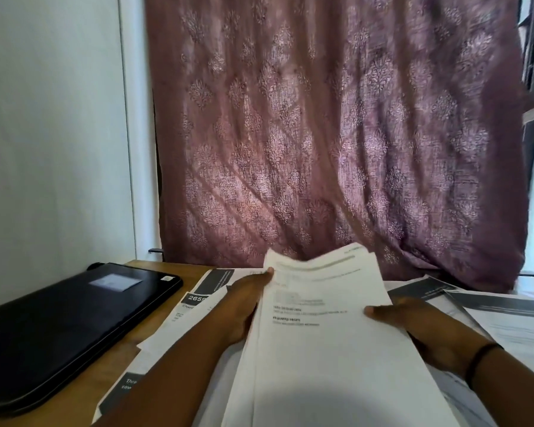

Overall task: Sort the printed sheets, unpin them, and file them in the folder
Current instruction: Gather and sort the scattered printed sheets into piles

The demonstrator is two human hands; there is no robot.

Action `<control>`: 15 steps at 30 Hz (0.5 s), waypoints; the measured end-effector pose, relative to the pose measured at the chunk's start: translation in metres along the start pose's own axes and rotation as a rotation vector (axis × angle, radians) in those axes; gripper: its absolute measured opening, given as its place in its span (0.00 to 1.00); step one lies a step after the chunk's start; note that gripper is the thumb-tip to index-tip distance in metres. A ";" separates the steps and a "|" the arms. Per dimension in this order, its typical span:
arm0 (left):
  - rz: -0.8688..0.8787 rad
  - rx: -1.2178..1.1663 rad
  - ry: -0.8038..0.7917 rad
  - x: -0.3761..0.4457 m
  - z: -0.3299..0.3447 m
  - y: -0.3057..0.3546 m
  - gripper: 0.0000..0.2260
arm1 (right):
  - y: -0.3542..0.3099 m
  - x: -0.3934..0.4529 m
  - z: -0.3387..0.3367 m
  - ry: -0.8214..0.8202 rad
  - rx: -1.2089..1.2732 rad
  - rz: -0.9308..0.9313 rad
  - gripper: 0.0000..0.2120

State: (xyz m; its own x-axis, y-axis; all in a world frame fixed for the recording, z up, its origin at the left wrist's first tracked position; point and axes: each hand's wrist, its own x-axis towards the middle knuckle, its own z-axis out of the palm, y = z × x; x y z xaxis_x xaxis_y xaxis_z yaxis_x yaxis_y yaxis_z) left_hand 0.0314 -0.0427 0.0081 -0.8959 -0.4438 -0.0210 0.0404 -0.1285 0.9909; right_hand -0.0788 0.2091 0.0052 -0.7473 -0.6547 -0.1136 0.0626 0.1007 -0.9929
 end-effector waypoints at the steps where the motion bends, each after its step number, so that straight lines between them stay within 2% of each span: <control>1: 0.059 0.194 0.099 0.002 -0.005 0.002 0.14 | 0.001 0.002 0.002 0.027 -0.018 -0.012 0.14; 4: 0.207 0.983 0.480 0.014 -0.040 -0.004 0.19 | 0.006 0.007 0.002 0.115 -0.063 -0.043 0.11; 6: 0.106 1.258 0.603 0.018 -0.064 -0.013 0.20 | 0.009 0.010 -0.003 0.152 -0.073 -0.048 0.10; 10: -0.143 1.299 0.585 0.023 -0.086 -0.032 0.27 | 0.014 0.015 -0.011 0.189 -0.090 -0.042 0.11; 13: -0.103 1.235 0.595 0.031 -0.102 -0.039 0.33 | 0.016 0.017 -0.012 0.201 -0.114 -0.031 0.11; 15: -0.076 1.217 0.598 0.034 -0.105 -0.037 0.30 | 0.017 0.019 -0.013 0.209 -0.129 -0.027 0.11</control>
State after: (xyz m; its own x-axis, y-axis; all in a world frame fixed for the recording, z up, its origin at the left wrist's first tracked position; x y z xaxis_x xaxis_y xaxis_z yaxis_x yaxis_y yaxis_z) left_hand 0.0460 -0.1455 -0.0434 -0.5382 -0.8247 0.1738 -0.6925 0.5502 0.4666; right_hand -0.1003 0.2084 -0.0129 -0.8688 -0.4910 -0.0642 -0.0342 0.1889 -0.9814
